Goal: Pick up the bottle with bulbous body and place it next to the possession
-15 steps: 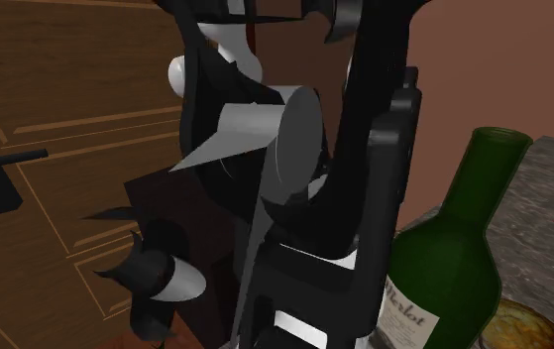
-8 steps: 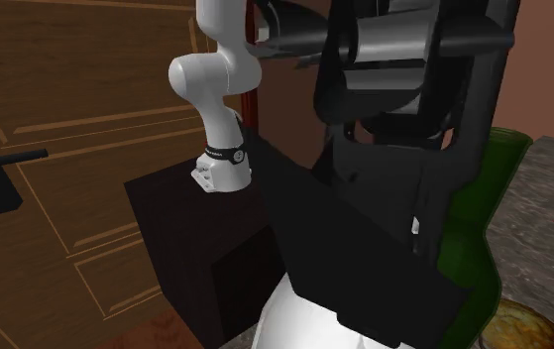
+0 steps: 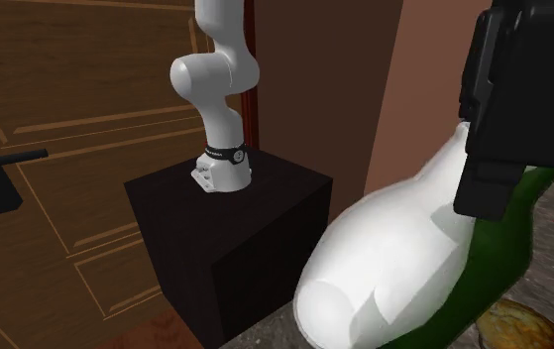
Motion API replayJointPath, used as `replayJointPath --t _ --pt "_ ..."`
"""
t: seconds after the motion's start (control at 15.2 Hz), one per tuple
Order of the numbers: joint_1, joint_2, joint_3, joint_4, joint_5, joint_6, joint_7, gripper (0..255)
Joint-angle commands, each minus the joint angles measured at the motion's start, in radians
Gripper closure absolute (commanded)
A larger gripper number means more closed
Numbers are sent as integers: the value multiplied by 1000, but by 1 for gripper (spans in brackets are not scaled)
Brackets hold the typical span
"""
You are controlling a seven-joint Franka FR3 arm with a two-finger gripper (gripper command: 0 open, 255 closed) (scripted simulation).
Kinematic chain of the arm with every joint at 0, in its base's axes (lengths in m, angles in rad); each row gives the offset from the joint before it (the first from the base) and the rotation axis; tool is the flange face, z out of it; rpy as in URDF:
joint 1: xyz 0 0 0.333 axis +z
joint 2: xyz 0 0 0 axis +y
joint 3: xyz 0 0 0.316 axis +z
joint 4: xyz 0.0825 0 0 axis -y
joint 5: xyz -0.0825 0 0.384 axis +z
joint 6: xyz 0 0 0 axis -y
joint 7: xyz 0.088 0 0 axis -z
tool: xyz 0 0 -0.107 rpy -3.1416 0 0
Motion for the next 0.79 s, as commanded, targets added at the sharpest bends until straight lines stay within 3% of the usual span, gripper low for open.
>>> replayJointPath --t 0.0,0.73 --pt "34 -28 15 -46 -16 25 48 255" --pt "188 -68 111 -93 -64 59 308 255"
